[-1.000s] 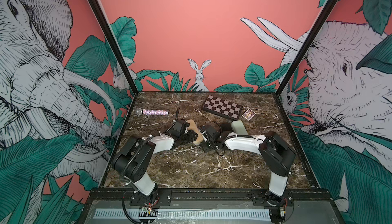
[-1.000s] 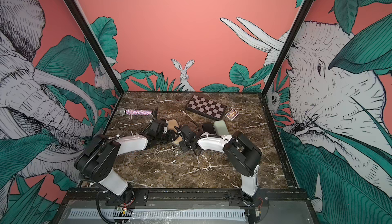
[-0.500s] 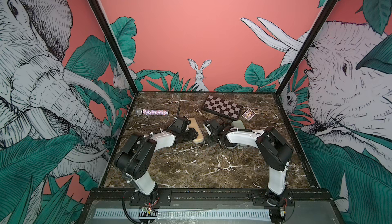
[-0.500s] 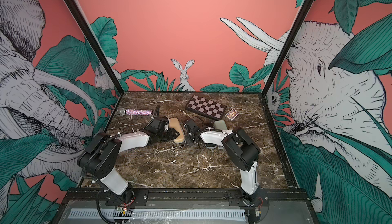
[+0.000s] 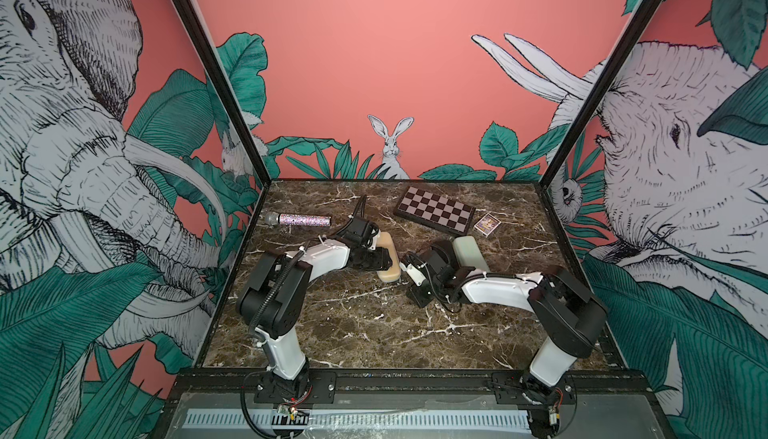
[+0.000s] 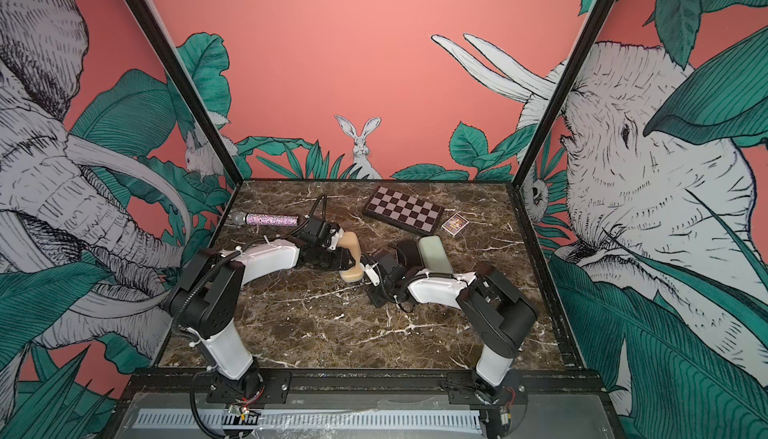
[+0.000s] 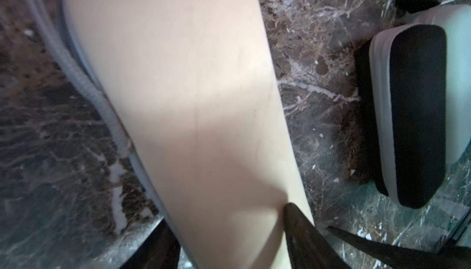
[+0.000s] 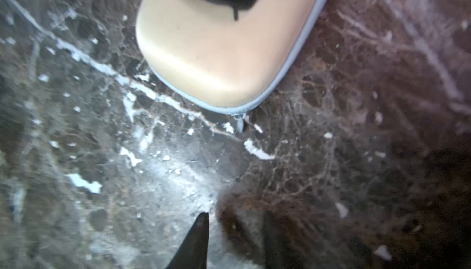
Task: Put umbrellas into zippered umbrella sleeves
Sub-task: Zip the zipper on the umbrella sleeve.
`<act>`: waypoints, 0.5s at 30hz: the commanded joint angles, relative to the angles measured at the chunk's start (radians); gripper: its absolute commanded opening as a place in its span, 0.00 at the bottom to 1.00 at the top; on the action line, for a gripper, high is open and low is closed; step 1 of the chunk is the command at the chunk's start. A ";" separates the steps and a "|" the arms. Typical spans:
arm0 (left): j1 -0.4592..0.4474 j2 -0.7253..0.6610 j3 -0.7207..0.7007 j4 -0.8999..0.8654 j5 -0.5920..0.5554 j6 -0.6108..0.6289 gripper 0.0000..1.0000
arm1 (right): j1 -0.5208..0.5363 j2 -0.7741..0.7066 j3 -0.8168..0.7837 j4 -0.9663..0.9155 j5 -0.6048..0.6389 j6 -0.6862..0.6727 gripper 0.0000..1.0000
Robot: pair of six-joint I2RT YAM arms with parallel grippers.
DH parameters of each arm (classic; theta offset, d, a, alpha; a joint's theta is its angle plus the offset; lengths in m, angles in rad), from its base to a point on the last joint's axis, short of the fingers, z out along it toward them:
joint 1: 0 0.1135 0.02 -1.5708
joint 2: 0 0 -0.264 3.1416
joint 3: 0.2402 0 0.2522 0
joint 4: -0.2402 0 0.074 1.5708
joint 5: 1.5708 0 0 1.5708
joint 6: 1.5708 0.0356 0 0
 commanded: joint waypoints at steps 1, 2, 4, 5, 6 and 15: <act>0.000 0.050 -0.029 -0.121 -0.021 0.044 0.62 | -0.012 0.011 0.008 0.086 -0.047 -0.106 0.42; 0.000 0.051 -0.030 -0.117 -0.022 0.042 0.62 | -0.014 0.027 0.009 0.115 -0.058 -0.108 0.43; 0.000 0.049 -0.035 -0.112 -0.027 0.039 0.62 | -0.016 0.055 0.021 0.160 -0.070 -0.107 0.43; -0.001 0.050 -0.037 -0.110 -0.027 0.039 0.62 | -0.016 0.066 0.030 0.178 -0.075 -0.106 0.44; 0.000 0.050 -0.039 -0.107 -0.028 0.038 0.62 | -0.017 0.077 0.038 0.194 -0.075 -0.107 0.44; 0.000 0.063 -0.049 -0.092 -0.021 0.037 0.60 | -0.031 0.165 0.122 0.212 -0.097 -0.136 0.39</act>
